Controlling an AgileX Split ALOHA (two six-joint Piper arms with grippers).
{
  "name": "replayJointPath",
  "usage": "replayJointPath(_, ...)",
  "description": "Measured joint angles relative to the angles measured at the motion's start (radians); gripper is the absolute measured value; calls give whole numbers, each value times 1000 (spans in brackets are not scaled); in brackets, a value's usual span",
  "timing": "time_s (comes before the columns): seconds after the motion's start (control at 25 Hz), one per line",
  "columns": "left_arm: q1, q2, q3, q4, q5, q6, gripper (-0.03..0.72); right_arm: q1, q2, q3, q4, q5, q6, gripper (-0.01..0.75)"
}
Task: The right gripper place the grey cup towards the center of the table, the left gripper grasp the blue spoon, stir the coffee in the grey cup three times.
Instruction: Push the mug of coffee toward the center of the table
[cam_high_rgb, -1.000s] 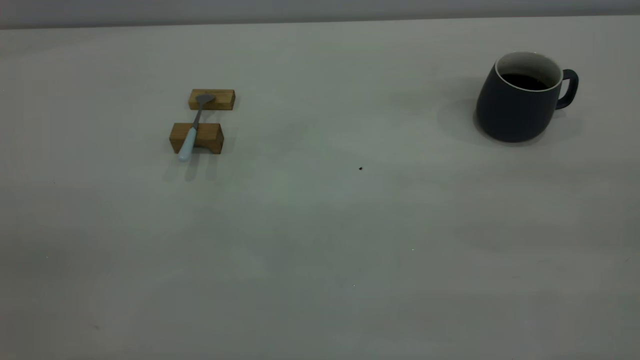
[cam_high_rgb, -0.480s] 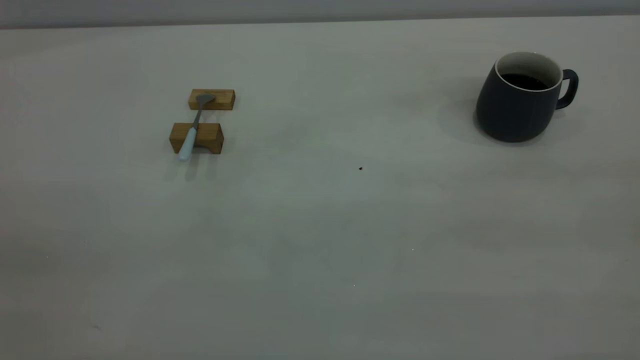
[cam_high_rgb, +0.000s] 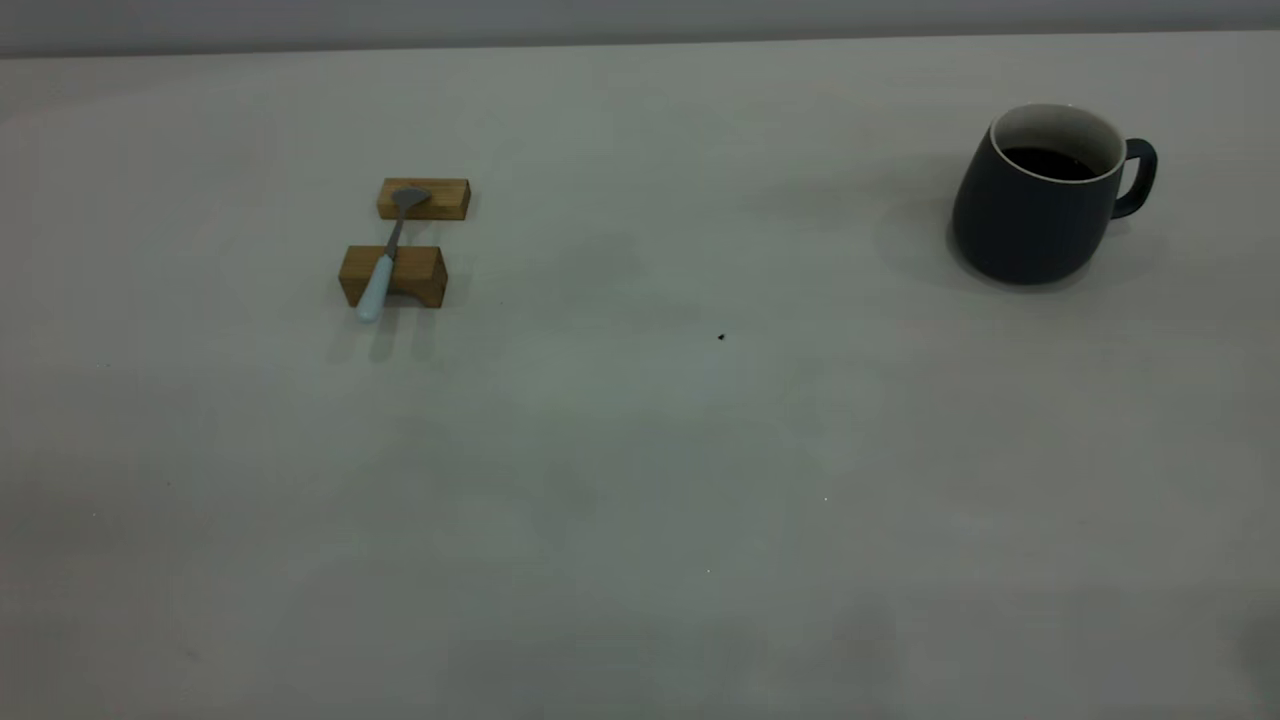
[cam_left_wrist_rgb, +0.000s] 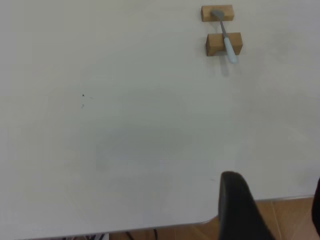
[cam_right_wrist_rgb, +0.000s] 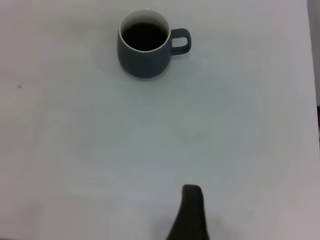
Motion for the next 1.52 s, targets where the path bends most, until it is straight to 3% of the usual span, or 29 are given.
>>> replayJointPath(0.4, 0, 0, 0, 0, 0, 0, 432, 0, 619, -217, 100, -140, -403, 727)
replayJointPath(0.68, 0, 0, 0, 0, 0, 1, 432, 14, 994, -433, 121, -169, -679, 711)
replayJointPath(1.16, 0, 0, 0, 0, 0, 1, 432, 18, 1417, -733, -78, -220, -802, 691)
replayJointPath(1.52, 0, 0, 0, 0, 0, 1, 432, 57, 1559, -784, -117, -350, -1000, 675)
